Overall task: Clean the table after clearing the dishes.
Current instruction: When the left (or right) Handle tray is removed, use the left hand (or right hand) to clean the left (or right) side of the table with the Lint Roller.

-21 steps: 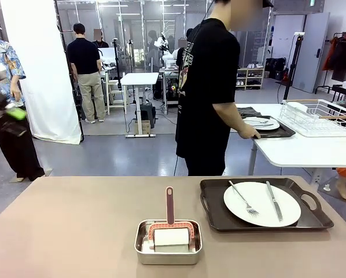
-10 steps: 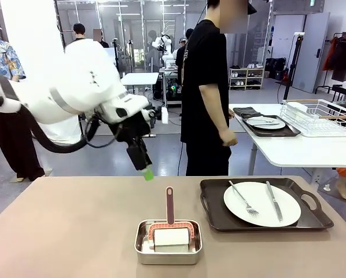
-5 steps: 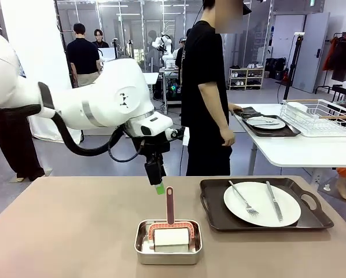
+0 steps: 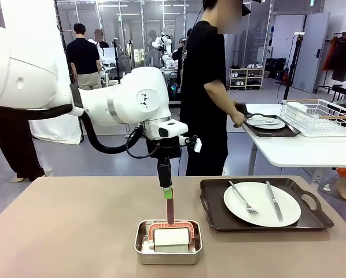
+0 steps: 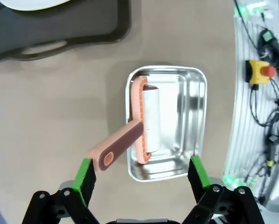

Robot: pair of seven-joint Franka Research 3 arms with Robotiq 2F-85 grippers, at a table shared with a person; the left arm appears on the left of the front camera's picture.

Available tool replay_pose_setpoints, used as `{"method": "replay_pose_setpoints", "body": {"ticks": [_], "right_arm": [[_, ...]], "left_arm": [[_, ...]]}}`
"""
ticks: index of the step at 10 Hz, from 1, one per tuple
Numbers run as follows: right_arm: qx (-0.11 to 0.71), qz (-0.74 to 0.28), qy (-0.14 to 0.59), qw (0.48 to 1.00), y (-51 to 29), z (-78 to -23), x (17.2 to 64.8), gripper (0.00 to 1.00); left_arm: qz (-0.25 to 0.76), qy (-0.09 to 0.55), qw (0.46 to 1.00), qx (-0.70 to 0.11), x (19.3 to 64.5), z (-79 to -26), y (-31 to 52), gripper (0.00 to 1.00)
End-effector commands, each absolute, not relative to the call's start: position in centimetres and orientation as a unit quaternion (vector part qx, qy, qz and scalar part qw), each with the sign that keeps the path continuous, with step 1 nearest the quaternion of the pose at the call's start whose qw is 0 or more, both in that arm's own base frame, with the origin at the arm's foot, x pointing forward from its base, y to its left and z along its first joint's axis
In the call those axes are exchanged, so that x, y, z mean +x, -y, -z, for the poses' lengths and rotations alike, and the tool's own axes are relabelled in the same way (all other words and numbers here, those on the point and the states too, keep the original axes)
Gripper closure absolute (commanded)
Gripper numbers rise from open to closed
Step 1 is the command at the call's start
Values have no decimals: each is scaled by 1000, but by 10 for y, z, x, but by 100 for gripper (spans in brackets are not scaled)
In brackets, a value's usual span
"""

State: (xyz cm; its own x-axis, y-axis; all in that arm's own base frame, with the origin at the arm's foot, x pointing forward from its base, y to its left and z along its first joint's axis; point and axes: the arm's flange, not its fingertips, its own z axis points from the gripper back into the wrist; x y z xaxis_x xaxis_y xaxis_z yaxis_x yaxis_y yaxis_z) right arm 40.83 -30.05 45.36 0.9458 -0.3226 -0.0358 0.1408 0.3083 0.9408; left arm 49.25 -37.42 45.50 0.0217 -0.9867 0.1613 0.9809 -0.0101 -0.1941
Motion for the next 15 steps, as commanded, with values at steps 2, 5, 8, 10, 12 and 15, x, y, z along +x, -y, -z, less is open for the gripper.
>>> {"method": "replay_pose_setpoints", "body": {"ticks": [2,5,8,10,12,15], "right_arm": [[571,142,82,805,299,-457,407,0],[571,142,82,805,299,-457,407,0],[571,142,82,805,299,-457,407,0],[571,142,82,805,299,-457,407,0],[571,142,82,805,299,-457,407,0],[571,142,82,805,299,-457,407,0]], "left_arm": [[709,-47,690,-139,513,-457,384,0],[709,-33,689,-149,516,-445,395,0],[705,-26,697,-125,533,-451,399,0],[699,-55,705,-103,547,-435,392,0],[679,-63,726,-94,560,-427,379,0],[677,-97,719,-127,578,-417,393,0]]}}
